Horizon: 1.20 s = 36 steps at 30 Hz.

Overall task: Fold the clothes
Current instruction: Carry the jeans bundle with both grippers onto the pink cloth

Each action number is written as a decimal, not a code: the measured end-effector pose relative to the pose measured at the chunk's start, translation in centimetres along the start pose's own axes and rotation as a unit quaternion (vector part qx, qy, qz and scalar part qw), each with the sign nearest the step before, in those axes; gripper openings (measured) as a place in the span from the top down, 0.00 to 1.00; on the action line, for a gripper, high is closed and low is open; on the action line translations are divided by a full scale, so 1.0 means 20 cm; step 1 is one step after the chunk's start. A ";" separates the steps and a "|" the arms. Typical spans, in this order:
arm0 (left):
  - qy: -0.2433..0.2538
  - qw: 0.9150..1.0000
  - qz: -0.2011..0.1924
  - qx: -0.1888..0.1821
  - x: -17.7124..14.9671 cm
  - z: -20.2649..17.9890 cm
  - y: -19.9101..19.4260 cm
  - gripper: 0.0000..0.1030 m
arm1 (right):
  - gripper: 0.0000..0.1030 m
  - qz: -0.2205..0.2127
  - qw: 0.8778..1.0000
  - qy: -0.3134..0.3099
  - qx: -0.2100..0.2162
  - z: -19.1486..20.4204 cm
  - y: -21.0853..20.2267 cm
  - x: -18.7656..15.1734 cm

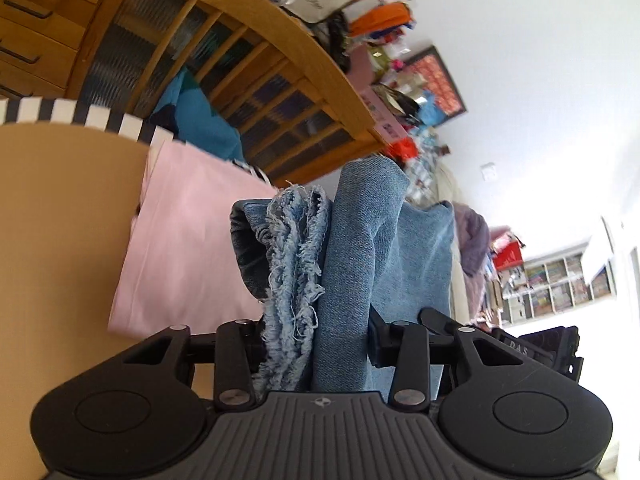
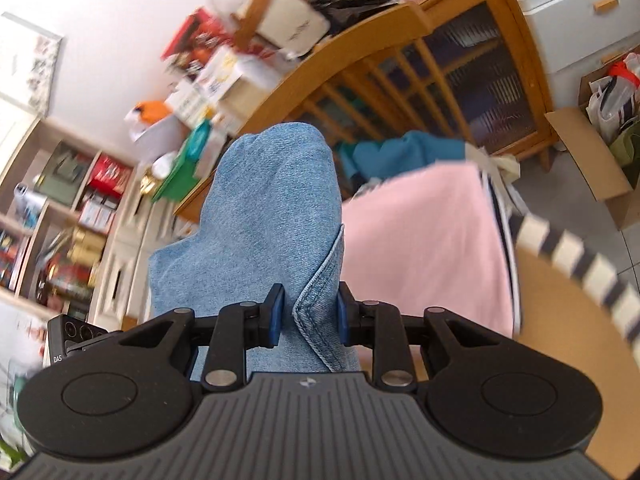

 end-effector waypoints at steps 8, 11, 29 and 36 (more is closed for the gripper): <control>0.205 0.949 -0.088 0.223 0.00 0.07 -0.04 0.70 | 0.82 -0.157 0.957 -0.221 -0.104 -0.13 0.12 0.12; 0.349 0.892 -0.170 0.229 -0.11 -0.25 0.07 0.67 | 0.80 -0.210 0.913 -0.336 -0.097 0.05 0.22 -0.03; 0.319 0.883 -0.085 0.333 -0.34 -0.30 0.65 0.48 | 0.65 -0.240 0.900 -0.332 -0.152 0.01 0.56 -0.38; 0.268 0.908 -0.062 0.317 -0.65 -0.46 0.37 0.09 | 0.43 -0.265 0.917 -0.262 -0.142 -0.09 0.12 -0.80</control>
Point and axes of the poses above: each gripper's, at about its wrist camera, not at the fingertips, and y roughly the way its jaws point, z to its left, x to its top, the point moved 1 cm from there along y, roughly the way its jaws point, and after that the axes turned 14 degrees about y, right-handed, at the moved point
